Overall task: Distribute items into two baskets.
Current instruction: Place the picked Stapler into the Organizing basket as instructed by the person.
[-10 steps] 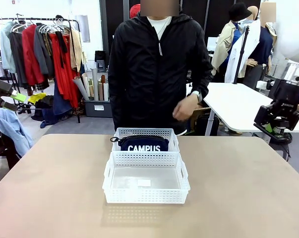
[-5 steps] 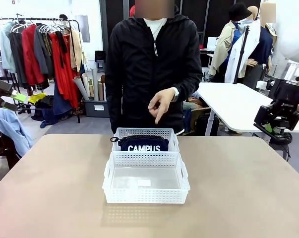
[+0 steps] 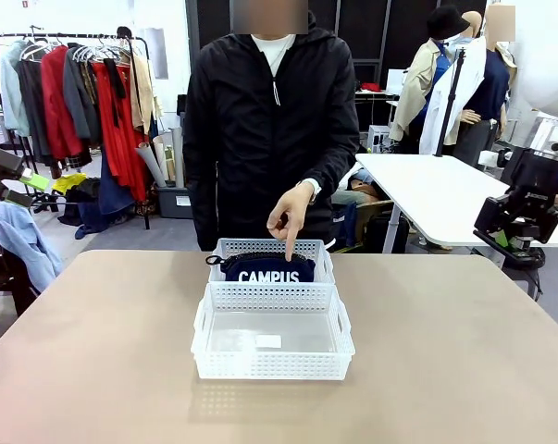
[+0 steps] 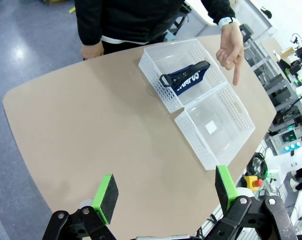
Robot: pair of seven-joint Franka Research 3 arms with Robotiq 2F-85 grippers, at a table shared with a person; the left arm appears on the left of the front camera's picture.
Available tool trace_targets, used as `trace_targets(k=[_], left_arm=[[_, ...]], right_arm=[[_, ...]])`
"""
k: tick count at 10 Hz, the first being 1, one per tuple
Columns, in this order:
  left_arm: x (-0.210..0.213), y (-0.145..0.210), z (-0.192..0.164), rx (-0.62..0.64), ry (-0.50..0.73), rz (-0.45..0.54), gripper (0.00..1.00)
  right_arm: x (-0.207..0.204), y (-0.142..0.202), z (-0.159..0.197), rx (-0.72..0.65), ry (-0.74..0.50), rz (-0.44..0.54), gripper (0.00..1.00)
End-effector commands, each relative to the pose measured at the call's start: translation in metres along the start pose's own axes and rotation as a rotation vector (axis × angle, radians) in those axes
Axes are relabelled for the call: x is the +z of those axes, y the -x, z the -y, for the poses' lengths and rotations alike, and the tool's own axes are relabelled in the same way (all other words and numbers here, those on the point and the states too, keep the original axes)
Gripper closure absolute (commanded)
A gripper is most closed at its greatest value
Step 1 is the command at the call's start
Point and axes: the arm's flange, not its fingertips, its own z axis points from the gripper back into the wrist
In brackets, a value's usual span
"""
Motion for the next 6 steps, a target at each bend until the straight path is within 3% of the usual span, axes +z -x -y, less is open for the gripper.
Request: trace_targets(k=[1,4,6], left_arm=[[0.0000,-0.0014,0.0012,0.010,0.009,0.010,0.00],[0.0000,-0.0014,0.0012,0.010,0.009,0.010,0.00],[0.0000,-0.0014,0.0012,0.010,0.009,0.010,0.00]], right_arm=[[0.0014,-0.0012,-0.0024,-0.020,0.004,0.012,0.89],[0.0014,-0.0012,-0.0024,-0.020,0.004,0.012,0.89],[-0.0027,0.0037,-0.0078,0.054,0.004,-0.007,0.89]])
